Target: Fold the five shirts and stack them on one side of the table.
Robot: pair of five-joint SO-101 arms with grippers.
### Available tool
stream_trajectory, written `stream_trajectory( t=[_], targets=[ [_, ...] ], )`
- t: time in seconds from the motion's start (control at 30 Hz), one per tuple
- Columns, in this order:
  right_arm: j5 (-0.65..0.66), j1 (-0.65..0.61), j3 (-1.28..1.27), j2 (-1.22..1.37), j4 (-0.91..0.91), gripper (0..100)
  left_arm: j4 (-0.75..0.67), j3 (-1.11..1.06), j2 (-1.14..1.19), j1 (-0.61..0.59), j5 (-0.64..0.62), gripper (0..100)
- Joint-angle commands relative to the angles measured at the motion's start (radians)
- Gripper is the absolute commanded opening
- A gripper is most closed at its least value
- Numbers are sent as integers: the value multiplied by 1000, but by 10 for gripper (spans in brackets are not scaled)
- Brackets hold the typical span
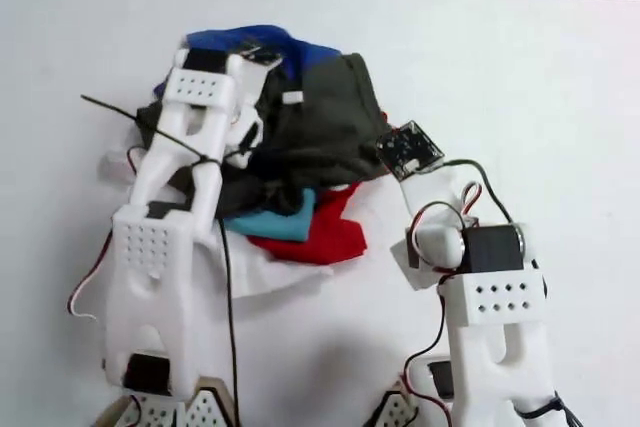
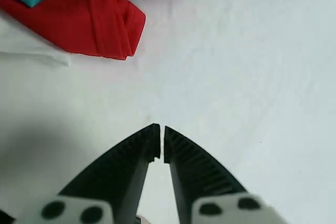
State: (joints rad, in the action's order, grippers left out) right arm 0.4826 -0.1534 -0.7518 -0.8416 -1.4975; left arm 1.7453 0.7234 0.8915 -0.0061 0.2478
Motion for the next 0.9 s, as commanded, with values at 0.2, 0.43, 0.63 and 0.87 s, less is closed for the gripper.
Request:
stream_trajectory(
  t=[0.2,0.43,0.63,0.87],
  targets=[
    [6,5,3,4,10,21,38,125,-3,-358,-12,26],
    [6,5,3,4,12,21,37,211,-199,-678,77,26],
    [6,5,5,4,12,21,32,220,-304,-918,130,26],
    [6,-1,8,4,12,21,14,219,-448,-1143,123,26]
  ],
)
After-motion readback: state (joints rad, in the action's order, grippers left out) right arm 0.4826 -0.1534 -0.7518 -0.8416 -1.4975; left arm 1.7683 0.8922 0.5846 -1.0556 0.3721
